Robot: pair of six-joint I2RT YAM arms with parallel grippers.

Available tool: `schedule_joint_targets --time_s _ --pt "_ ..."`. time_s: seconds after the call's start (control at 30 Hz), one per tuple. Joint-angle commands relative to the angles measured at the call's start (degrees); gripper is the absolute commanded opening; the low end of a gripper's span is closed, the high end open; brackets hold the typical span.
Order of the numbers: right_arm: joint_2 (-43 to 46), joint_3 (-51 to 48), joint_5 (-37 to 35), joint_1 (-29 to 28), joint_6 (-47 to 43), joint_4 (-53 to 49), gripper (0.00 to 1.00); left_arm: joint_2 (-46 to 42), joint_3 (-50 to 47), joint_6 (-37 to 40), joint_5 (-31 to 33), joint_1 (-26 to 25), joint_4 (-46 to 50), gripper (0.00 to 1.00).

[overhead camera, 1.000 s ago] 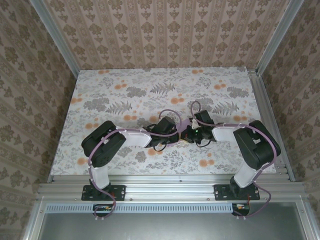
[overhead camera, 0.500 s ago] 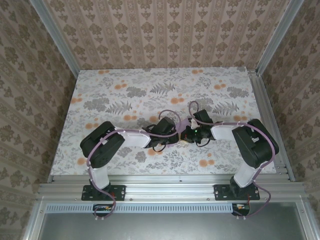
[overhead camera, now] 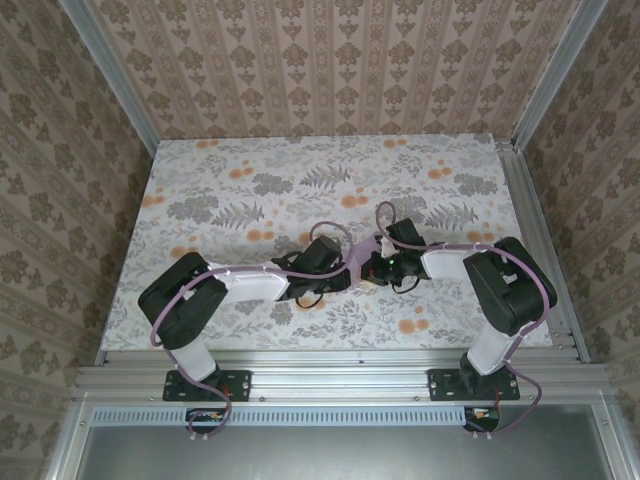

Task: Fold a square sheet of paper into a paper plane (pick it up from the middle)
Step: Fold the triangle a second time at the center of the table.

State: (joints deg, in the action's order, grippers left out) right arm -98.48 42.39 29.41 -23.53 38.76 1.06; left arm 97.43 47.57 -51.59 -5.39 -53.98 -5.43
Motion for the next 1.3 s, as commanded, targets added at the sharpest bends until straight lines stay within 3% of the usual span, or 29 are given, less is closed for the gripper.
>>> schedule_joint_targets --time_s 0.0,1.03,1.27 --pt "-3.3 -1.4 -7.6 -0.3 -1.5 -6.9 0.02 0.8 -1.0 0.0 -2.1 -0.7 -0.6 0.13" --pt "-1.5 -1.4 -9.4 -0.1 -2.1 -9.0 0.02 4.6 -6.1 -1.0 -3.8 -1.8 -7.4 0.12" --pt "-0.7 -1.0 -11.0 -0.2 -3.4 -10.9 0.02 0.6 -3.9 2.6 -3.5 -1.7 -1.0 0.12"
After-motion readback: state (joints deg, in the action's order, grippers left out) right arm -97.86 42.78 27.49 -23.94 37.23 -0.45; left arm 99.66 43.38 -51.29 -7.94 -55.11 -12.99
